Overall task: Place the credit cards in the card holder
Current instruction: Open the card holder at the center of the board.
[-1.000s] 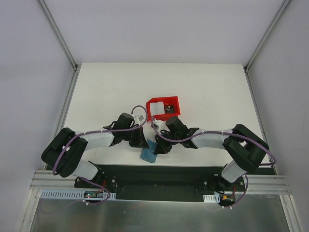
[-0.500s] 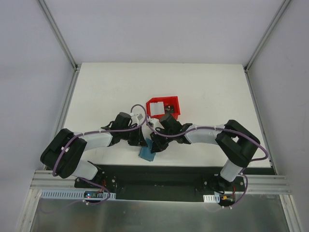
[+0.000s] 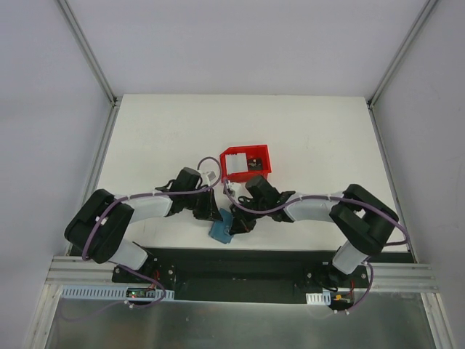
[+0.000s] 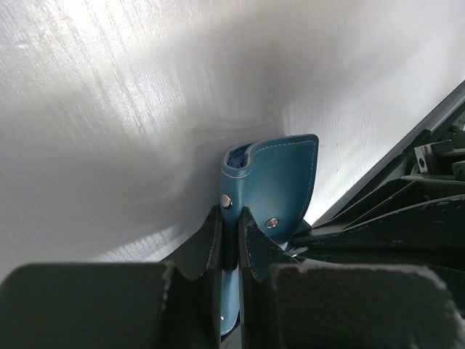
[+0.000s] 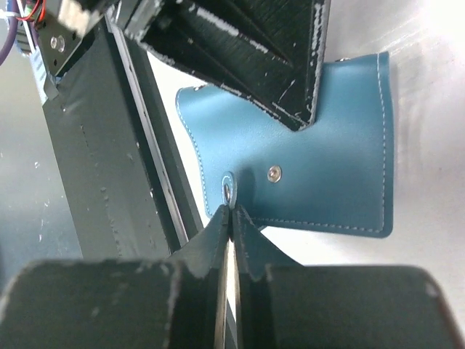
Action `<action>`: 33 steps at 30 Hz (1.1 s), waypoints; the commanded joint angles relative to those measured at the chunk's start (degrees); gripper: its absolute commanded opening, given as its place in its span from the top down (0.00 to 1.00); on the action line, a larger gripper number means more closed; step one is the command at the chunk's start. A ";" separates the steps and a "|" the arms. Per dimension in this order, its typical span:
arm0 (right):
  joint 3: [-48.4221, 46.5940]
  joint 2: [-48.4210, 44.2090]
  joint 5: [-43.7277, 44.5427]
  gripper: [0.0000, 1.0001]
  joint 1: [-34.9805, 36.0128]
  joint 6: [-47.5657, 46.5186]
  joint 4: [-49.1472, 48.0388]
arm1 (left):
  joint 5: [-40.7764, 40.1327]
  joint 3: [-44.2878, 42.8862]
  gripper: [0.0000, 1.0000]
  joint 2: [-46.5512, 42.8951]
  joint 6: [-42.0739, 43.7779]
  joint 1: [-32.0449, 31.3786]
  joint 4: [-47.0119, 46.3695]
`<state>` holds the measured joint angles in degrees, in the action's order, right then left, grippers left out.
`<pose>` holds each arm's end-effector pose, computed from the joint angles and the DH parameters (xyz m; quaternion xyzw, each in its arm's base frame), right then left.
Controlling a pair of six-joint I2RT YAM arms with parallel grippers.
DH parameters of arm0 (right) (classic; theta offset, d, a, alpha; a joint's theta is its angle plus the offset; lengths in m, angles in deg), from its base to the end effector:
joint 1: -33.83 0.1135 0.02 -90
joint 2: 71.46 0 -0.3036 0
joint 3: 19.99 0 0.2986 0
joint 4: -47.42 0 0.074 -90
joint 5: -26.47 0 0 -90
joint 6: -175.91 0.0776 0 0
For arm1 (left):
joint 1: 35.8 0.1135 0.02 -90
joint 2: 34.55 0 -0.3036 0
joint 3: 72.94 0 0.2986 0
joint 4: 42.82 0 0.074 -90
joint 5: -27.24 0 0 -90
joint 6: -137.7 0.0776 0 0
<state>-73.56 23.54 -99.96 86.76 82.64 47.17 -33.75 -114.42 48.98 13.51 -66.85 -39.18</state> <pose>0.1881 0.3254 0.1285 -0.5214 0.7022 0.4232 0.2367 0.2433 -0.1904 0.1137 0.0699 0.8989 -0.3922 0.1825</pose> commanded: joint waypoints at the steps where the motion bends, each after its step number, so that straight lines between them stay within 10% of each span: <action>1: 2.69 -6.22 -7.62 0.94 1.13 -0.07 4.88 | -11.79 -2.11 1.00 -0.81 0.18 1.43 -1.11; 6: 4.44 -10.18 -1.20 0.62 -1.33 0.45 8.41 | -11.44 1.76 1.00 -7.13 0.62 1.25 -1.02; 19: 1.82 -10.28 15.85 0.39 -3.53 24.42 4.63 | -19.34 6.07 1.00 -21.73 -3.77 -6.56 1.35; 33: -3.20 -2.10 17.27 0.46 -2.74 33.94 6.56 | -25.15 5.90 1.00 -23.76 -5.27 -8.94 4.43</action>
<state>-76.13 21.44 -83.63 83.59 114.00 53.07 -56.52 -108.06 26.20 8.33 -75.57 -35.62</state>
